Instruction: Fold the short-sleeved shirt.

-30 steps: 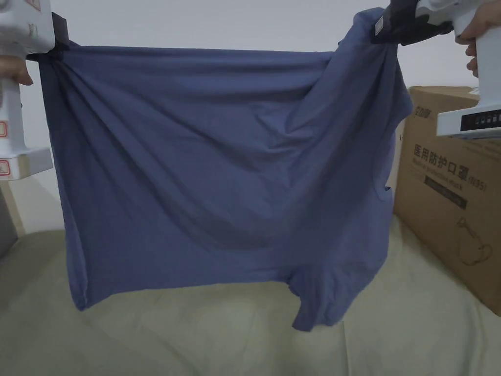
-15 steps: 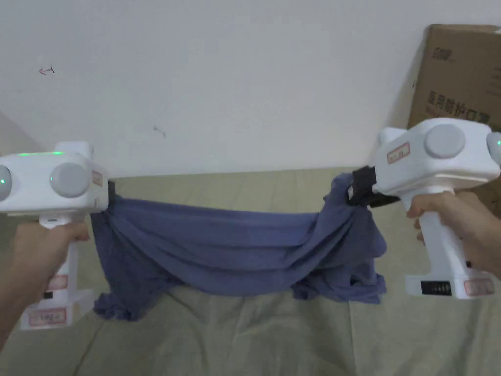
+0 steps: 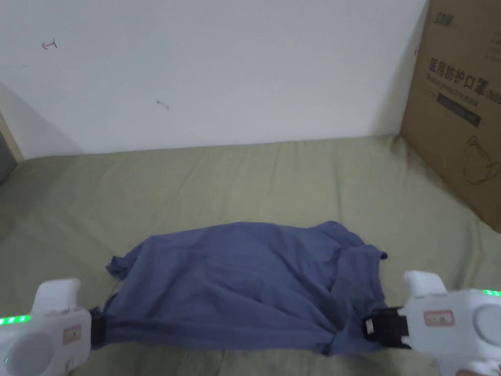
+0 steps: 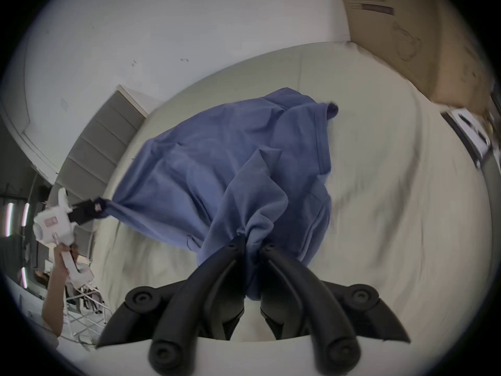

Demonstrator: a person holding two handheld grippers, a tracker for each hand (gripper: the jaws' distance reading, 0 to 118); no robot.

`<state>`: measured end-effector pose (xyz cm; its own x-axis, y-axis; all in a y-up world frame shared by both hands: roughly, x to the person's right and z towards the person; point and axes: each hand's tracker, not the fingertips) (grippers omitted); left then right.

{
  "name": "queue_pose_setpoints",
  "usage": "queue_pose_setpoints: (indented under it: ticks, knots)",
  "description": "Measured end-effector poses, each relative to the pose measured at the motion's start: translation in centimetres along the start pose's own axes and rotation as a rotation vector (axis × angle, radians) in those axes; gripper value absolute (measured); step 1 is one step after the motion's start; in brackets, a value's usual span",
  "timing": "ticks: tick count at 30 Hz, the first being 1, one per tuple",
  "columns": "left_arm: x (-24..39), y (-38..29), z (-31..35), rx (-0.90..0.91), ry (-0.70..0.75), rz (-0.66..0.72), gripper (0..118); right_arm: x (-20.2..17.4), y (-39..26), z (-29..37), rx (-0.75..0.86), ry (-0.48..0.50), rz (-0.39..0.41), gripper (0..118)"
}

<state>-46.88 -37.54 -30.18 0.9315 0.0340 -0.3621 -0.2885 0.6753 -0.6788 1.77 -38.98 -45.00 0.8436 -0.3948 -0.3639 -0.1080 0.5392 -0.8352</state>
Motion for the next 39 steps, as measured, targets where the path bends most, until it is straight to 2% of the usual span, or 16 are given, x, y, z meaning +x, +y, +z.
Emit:
queue_pose_setpoints:
  ticks: [8,17,18,19,20,21,22,23,25,29,30,32,33,34,36,39]
  knots:
    - [-2.9,-11.4,9.2,-0.044,-0.018,-0.019,1,-1.9,-12.8,9.7,-0.003,0.003,-0.002,8]
    - [-3.7,-18.8,12.9,-0.093,-0.035,0.006,3,-1.8,-21.2,11.3,-0.06,-0.04,-0.068,9]
    - [-3.8,-18.9,12.8,-0.092,-0.038,0.013,11,-1.7,-21.3,11.0,-0.056,-0.043,-0.058,11]
    - [-3.8,-18.8,12.7,-0.099,-0.037,0.024,27,-1.6,-21.1,10.5,-0.063,-0.067,-0.055,23]
    - [-3.8,-18.8,12.8,-0.109,-0.016,0.046,52,-1.7,-20.8,10.3,-0.08,-0.129,-0.056,43]
    - [-4.1,-18.6,12.9,-0.11,-0.014,0.063,88,-1.7,-20.6,10.1,-0.091,-0.175,-0.052,81]
    - [-4.6,-18.4,13.1,-0.104,-0.043,0.078,107,-1.7,-20.2,9.9,-0.096,-0.206,-0.033,98]
    - [-4.8,-18.0,13.5,-0.085,-0.063,0.115,114,-1.8,-19.9,10.1,-0.09,-0.218,-0.01,102]
    - [-5.5,-17.2,14.3,-0.023,-0.065,0.156,114,-1.9,-19.0,11.1,-0.05,-0.217,0.022,100]
    - [-5.6,-14.0,13.5,-0.04,-0.042,0.22,110,-1.9,-15.6,12.6,0.003,-0.194,0.066,94]
    - [-5.3,-13.3,13.4,-0.026,-0.057,0.219,102,-1.8,-14.6,12.7,0.031,-0.184,0.078,86]
    - [-3.9,-11.6,12.8,0.021,-0.048,0.189,51,-1.7,-12.2,12.6,0.078,-0.176,0.075,50]
    - [-3.3,-10.8,12.2,0.024,-0.026,0.151,17,-1.6,-11.1,12.2,0.09,-0.169,0.074,20]
    - [-2.7,-9.9,11.4,0.025,-0.018,0.122,10,-1.3,-9.8,11.6,0.097,-0.171,0.069,4]
    - [-1.9,-8.5,9.6,0.018,-0.037,0.113,0,-0.8,-7.1,10.3,0.1,-0.162,0.057,0]
    - [-0.6,-6.4,7.3,-0.007,-0.068,0.105,0,0.0,-3.0,7.6,0.101,-0.153,0.065,0]
